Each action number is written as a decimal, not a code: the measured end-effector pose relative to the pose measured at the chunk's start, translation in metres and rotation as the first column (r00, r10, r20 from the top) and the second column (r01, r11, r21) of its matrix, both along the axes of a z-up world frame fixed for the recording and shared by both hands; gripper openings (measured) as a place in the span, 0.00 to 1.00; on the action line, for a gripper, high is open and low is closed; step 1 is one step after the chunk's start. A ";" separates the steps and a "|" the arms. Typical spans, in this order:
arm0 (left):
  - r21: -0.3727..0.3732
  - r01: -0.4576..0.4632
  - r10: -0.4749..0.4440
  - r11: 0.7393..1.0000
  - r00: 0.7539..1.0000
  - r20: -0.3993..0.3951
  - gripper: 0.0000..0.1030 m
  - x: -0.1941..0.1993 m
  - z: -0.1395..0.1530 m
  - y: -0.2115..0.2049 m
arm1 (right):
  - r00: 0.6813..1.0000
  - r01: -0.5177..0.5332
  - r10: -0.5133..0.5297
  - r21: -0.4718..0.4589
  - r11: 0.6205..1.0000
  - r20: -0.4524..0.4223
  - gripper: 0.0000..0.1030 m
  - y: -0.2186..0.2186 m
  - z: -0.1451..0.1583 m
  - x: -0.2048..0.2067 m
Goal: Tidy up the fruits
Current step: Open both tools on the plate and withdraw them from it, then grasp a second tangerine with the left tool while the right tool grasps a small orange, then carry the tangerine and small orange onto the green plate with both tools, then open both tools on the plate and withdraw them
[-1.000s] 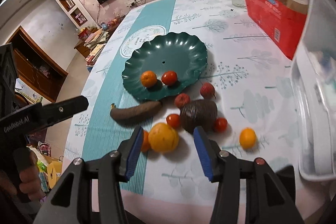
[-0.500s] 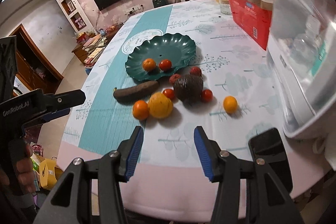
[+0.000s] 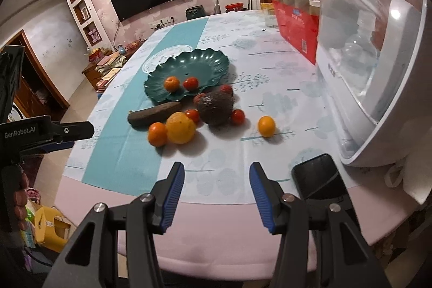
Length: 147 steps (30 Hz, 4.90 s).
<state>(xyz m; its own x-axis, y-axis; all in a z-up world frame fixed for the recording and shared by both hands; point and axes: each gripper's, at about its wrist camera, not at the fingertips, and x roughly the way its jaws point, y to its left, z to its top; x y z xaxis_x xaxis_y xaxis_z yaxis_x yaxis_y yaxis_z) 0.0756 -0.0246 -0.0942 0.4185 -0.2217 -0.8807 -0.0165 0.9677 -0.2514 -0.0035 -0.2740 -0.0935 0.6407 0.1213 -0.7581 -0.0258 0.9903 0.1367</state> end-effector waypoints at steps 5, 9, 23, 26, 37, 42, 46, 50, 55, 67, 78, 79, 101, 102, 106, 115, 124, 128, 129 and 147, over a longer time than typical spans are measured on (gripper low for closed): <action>-0.017 0.000 -0.001 1.000 0.997 -0.076 0.81 0.021 -0.020 -0.004 | 1.000 0.000 0.001 -0.052 0.999 0.017 0.49 -0.009 -0.009 0.012; 0.015 -0.005 0.007 1.000 0.993 -0.119 0.81 0.039 -0.035 -0.008 | 1.000 -0.012 0.014 -0.091 0.996 0.014 0.49 -0.013 -0.020 0.026; 0.013 -0.028 0.030 1.000 0.968 -0.248 0.78 0.108 -0.094 -0.013 | 0.998 -0.033 0.024 -0.152 0.988 -0.063 0.49 -0.032 -0.061 0.087; 0.005 -0.031 0.032 0.999 0.961 -0.274 0.76 0.118 -0.105 -0.011 | 0.996 -0.026 0.014 -0.143 0.989 -0.085 0.49 -0.036 -0.070 0.101; -0.114 -0.031 -0.005 0.993 0.953 -0.303 0.65 0.135 -0.128 -0.011 | 0.984 -0.045 0.023 -0.119 0.992 -0.177 0.49 -0.031 -0.100 0.128; -0.156 -0.015 -0.034 0.988 0.950 -0.310 0.53 0.137 -0.132 -0.021 | 0.983 -0.055 0.030 -0.132 0.990 -0.183 0.48 -0.029 -0.104 0.132; -0.175 -0.007 -0.051 0.985 0.945 -0.322 0.48 0.138 -0.136 -0.028 | 0.983 -0.058 0.032 -0.146 0.988 -0.178 0.44 -0.029 -0.105 0.134; -0.192 -0.010 -0.054 0.981 0.944 -0.326 0.43 0.137 -0.139 -0.031 | 0.983 -0.045 0.017 -0.149 0.988 -0.181 0.39 -0.029 -0.104 0.137; -0.193 -0.005 -0.058 0.981 0.946 -0.320 0.43 0.137 -0.139 -0.032 | 0.982 -0.017 -0.008 -0.127 0.992 -0.187 0.30 -0.032 -0.103 0.140; -0.175 -0.026 -0.029 0.984 0.952 -0.304 0.42 0.128 -0.128 -0.020 | 0.955 0.091 -0.091 -0.011 0.996 -0.282 0.30 -0.044 -0.099 0.148; -0.036 -0.021 0.012 0.999 0.974 -0.226 0.42 0.103 -0.081 0.001 | 0.961 0.074 -0.068 0.011 0.997 -0.267 0.30 -0.043 -0.062 0.143; -0.034 -0.021 0.013 0.999 0.975 -0.222 0.42 0.102 -0.078 0.001 | 0.965 0.063 -0.057 0.013 0.998 -0.256 0.30 -0.042 -0.056 0.144; 0.081 -0.020 0.022 0.997 0.999 -0.033 0.42 0.133 0.043 0.049 | 0.995 -0.062 0.064 0.030 0.998 -0.073 0.30 -0.012 0.042 0.191; 0.083 -0.023 0.025 0.996 0.999 -0.026 0.42 0.139 0.046 0.049 | 0.995 -0.064 0.066 0.034 0.997 -0.072 0.30 -0.010 0.044 0.198; 0.087 -0.024 0.023 0.996 1.000 0.002 0.42 0.165 0.057 0.052 | 0.995 -0.079 0.081 0.041 0.996 -0.066 0.30 -0.001 0.047 0.219; 0.061 -0.011 0.011 0.998 1.000 0.000 0.42 0.229 0.035 0.051 | 0.993 -0.099 0.102 0.045 0.994 -0.065 0.30 0.027 0.033 0.277; -0.028 0.041 -0.042 0.999 0.998 -0.039 0.42 0.273 -0.032 0.036 | 0.980 -0.113 0.128 0.101 0.988 -0.151 0.30 0.056 -0.027 0.309; -0.070 0.040 -0.045 0.997 0.996 -0.075 0.42 0.285 -0.064 0.033 | 0.967 -0.105 0.131 0.127 0.986 -0.217 0.30 0.064 -0.053 0.313; -0.078 0.040 -0.047 0.996 0.995 -0.084 0.42 0.288 -0.071 0.032 | 0.962 -0.104 0.135 0.135 0.985 -0.238 0.30 0.065 -0.059 0.314; -0.066 -0.037 0.030 0.997 0.994 -0.105 0.64 0.275 -0.081 0.045 | 0.936 -0.073 0.119 0.149 0.986 -0.332 0.45 0.066 -0.071 0.312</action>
<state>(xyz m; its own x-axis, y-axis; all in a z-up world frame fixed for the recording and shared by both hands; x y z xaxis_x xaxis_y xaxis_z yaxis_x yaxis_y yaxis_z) 0.3510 0.0202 -0.1750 0.3335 -0.2693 -0.9035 -0.0781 0.9472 -0.3111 0.3090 -0.2080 -0.1645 0.3292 0.2837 -0.9006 -0.0487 0.9576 0.2838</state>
